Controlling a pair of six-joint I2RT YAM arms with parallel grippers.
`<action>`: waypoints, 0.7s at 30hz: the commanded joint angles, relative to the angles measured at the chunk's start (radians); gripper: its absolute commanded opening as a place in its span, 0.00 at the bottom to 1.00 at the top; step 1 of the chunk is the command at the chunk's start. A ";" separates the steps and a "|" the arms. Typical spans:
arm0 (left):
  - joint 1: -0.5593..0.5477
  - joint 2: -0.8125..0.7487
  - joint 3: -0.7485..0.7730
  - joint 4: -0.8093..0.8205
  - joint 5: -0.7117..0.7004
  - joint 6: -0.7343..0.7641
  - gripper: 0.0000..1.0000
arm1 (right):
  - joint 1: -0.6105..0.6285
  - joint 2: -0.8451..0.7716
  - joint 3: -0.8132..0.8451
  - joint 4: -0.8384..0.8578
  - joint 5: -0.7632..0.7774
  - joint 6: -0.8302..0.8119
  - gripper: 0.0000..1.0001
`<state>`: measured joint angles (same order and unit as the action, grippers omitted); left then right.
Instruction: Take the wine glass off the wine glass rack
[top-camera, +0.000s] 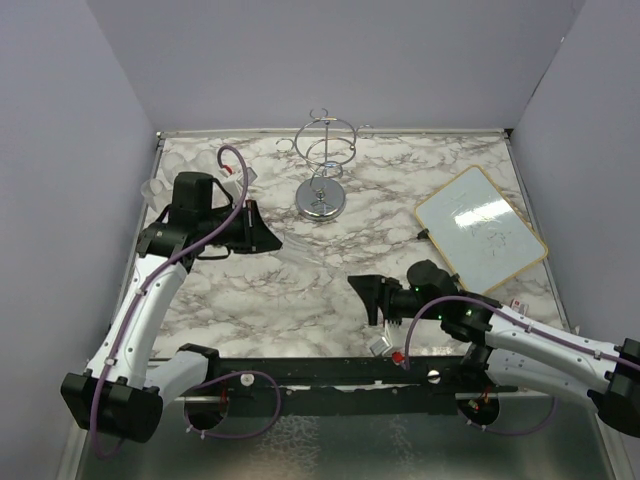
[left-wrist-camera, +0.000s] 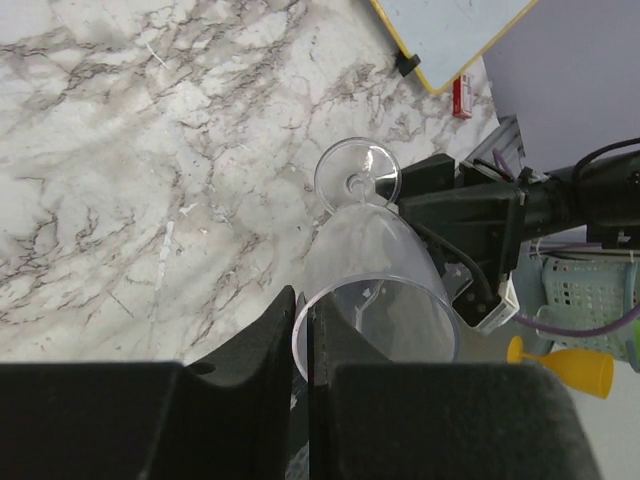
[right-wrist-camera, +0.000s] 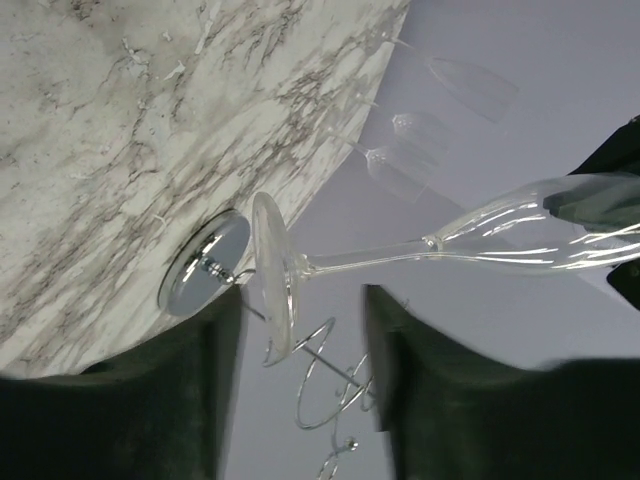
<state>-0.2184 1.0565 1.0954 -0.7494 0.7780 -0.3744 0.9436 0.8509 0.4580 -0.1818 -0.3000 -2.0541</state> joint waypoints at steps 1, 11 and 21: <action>-0.002 -0.023 0.060 -0.043 -0.107 0.007 0.00 | 0.009 0.001 0.036 -0.023 -0.007 -0.138 0.81; -0.003 -0.037 0.129 -0.140 -0.430 0.043 0.00 | 0.008 0.089 0.082 0.047 -0.051 0.241 1.00; 0.000 0.022 0.241 -0.212 -0.844 0.100 0.00 | 0.007 0.196 0.077 0.690 0.321 1.390 1.00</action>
<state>-0.2180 1.0508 1.2678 -0.9390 0.1684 -0.3061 0.9440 0.9958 0.5297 0.1547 -0.2344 -1.2091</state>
